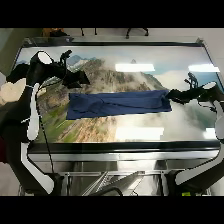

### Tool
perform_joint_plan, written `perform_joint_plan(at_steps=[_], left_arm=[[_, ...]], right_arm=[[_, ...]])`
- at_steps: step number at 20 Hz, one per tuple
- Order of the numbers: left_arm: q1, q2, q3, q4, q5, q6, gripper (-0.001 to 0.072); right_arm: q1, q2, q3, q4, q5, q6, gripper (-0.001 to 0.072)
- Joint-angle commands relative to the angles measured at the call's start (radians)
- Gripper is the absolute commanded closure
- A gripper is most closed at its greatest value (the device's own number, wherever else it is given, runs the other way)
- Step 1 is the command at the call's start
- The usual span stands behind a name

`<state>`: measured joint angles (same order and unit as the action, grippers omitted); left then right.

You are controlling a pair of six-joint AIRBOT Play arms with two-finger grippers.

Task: Fold the shirts.

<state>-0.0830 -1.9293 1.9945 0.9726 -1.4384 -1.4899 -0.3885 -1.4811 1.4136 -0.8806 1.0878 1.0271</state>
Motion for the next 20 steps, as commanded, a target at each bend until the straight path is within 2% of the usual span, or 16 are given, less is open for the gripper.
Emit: perform_joint_plan(at_steps=[1,2,3,4,6,7,8,9,10,11,16,18,20], left_arm=[[-0.002,0.053,-0.045,-0.032,-0.009,-0.007,0.0018],[-0.007,0.064,-0.051,-0.032,-0.008,-0.007,0.0018],[-0.009,0.070,-0.051,-0.032,-0.009,-0.008,0.0018],[-0.020,0.074,-0.050,-0.031,-0.008,-0.008,0.0018],[-0.043,0.073,-0.051,-0.030,0.000,-0.007,0.0018],[-0.063,0.069,-0.051,-0.031,0.010,-0.007,0.0027],[-0.085,0.063,-0.051,-0.031,0.025,-0.007,0.0202],[-0.114,0.053,-0.051,-0.031,0.047,-0.006,0.0444],[-0.145,0.036,-0.051,-0.031,0.078,-0.006,0.0626],[-0.177,0.017,-0.051,-0.031,0.113,-0.006,0.0693],[-0.412,-0.145,-0.050,-0.032,0.377,-0.007,0.0693],[-0.499,-0.214,-0.039,-0.031,0.480,-0.010,0.0693],[-0.568,-0.293,0.021,-0.033,0.522,-0.055,0.0693]], right_arm=[[-0.008,-0.053,0.002,0.116,0.100,-0.100,0.0005],[-0.008,-0.062,0.002,0.127,0.106,-0.108,0.0008],[-0.007,-0.071,0.002,0.139,0.111,-0.110,0.0073],[-0.006,-0.079,0.002,0.165,0.122,-0.130,0.0289],[-0.006,-0.093,0.002,0.215,0.131,-0.147,0.0447],[-0.007,-0.094,0.002,0.236,0.137,-0.171,0.0654],[-0.008,-0.092,0.004,0.252,0.142,-0.176,0.0693],[-0.010,-0.089,0.016,0.264,0.164,-0.175,0.0693],[-0.010,-0.082,0.035,0.269,0.197,-0.175,0.0693],[-0.010,-0.072,0.062,0.280,0.243,-0.162,0.0694],[-0.010,0.001,0.246,0.460,0.494,-0.079,0.0694],[-0.010,0.037,0.316,0.532,0.557,-0.038,0.0694],[-0.010,0.076,0.374,0.588,0.586,-0.023,0.0694]])
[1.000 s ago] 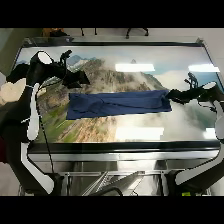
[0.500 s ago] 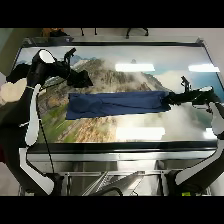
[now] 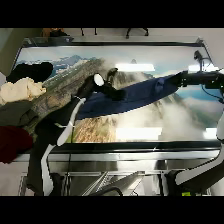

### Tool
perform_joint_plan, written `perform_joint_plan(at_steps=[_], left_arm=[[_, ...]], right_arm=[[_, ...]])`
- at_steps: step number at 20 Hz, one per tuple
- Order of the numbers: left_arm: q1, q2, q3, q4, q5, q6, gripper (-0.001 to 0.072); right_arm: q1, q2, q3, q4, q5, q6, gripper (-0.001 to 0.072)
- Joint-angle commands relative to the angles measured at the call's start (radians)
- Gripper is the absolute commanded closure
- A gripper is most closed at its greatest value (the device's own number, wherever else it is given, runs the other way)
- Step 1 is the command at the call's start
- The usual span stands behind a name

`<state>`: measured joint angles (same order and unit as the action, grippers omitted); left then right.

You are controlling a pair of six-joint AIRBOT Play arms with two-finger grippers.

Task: Fold the shirts.

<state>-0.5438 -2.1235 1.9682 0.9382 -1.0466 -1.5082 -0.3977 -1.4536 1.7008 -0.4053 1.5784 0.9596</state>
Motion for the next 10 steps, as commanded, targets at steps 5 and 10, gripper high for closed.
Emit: perform_joint_plan(at_steps=[5,10], left_arm=[[-0.157,-0.187,0.097,-0.129,0.183,-0.079,0.0693],[-0.043,-0.085,0.072,-0.423,0.009,0.093,0.0693]], right_arm=[[0.000,0.106,0.140,0.122,0.114,0.068,0.0694],[0.004,0.104,0.138,0.118,0.135,0.089,0.0693]])
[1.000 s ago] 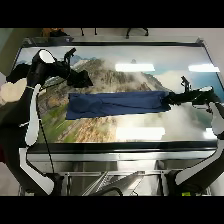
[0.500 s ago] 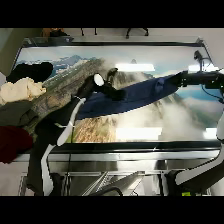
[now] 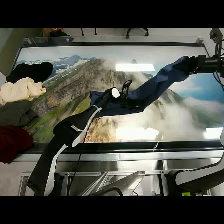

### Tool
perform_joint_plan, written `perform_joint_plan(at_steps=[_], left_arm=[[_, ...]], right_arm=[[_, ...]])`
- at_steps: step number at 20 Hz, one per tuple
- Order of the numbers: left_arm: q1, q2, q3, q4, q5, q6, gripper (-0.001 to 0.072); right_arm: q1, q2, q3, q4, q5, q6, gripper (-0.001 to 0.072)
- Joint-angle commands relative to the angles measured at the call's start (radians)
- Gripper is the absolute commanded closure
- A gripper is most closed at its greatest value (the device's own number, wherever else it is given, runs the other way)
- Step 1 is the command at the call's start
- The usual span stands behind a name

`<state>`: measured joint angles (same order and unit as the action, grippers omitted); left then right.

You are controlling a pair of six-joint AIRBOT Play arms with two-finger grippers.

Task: Fold the shirts.

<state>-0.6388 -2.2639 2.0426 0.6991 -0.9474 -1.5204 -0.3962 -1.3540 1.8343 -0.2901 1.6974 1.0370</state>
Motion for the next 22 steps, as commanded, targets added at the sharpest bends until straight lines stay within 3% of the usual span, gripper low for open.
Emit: perform_joint_plan(at_steps=[1,4,11,16,17,18,19,22], left_arm=[[0.091,0.112,-0.002,-0.234,-0.140,0.150,0.0693],[0.213,0.320,-0.002,-0.311,-0.259,0.230,0.0693],[0.464,0.727,-0.002,-0.307,-0.458,0.238,0.0693],[0.541,0.874,-0.002,-0.305,-0.513,0.249,0.0693],[0.547,0.892,-0.002,-0.298,-0.518,0.249,0.0693],[0.546,0.904,-0.002,-0.298,-0.521,0.249,0.0693],[0.546,0.913,-0.002,-0.298,-0.521,0.249,0.0693],[0.546,0.917,-0.008,-0.299,-0.528,0.249,0.0693]], right_arm=[[0.011,0.002,0.005,0.003,0.012,0.011,0.0694],[0.082,-0.009,0.005,0.003,-0.016,0.011,0.0693],[0.479,-0.130,0.005,-0.073,-0.253,0.011,0.0692],[0.781,-0.303,0.005,-0.073,-0.562,-0.032,0.0682],[0.827,-0.339,0.005,-0.073,-0.602,-0.031,0.0484],[0.860,-0.374,0.005,-0.072,-0.626,-0.026,0.0178],[0.872,-0.393,0.005,-0.064,-0.623,-0.019,0.0119],[0.814,-0.356,0.005,-0.053,-0.541,-0.007,0.0119]])
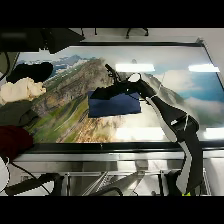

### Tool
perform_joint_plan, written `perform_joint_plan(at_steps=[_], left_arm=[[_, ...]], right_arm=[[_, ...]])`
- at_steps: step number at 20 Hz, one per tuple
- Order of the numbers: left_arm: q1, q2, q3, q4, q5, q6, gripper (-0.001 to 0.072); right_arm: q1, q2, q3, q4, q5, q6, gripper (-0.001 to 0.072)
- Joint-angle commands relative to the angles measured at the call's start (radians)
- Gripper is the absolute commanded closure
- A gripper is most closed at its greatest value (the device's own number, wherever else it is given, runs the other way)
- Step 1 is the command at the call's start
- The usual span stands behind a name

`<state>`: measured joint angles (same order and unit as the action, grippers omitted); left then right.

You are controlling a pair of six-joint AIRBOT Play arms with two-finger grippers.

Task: Fold the shirts.

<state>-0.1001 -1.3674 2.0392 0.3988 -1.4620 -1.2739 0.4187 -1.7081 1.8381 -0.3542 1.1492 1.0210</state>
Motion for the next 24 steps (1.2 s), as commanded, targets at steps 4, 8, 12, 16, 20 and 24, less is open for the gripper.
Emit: perform_joint_plan(at_steps=[4,8,12,16,20,24], left_arm=[[0.007,0.025,-0.077,-0.003,-0.013,0.003,0.0693],[0.007,0.025,-0.115,-0.002,-0.014,0.002,0.0693],[0.007,0.028,-0.115,-0.003,-0.014,0.002,0.0693],[0.007,0.029,-0.114,-0.003,-0.013,0.000,0.0693],[0.007,0.029,-0.114,-0.002,-0.013,0.001,0.0693],[-0.002,0.028,-0.115,-0.002,-0.013,0.001,0.0693]], right_arm=[[-0.221,0.133,0.001,-0.034,0.161,0.095,0.0119],[-0.436,0.189,-0.002,-0.367,0.251,0.266,0.0111],[-0.510,0.188,-0.162,-0.491,0.243,0.302,0.0111],[-0.498,0.160,-0.322,-0.451,0.142,0.226,0.0111],[-0.487,0.088,-0.325,-0.301,0.130,0.153,0.0112],[-0.466,0.023,-0.325,-0.214,0.076,0.112,0.0112]])
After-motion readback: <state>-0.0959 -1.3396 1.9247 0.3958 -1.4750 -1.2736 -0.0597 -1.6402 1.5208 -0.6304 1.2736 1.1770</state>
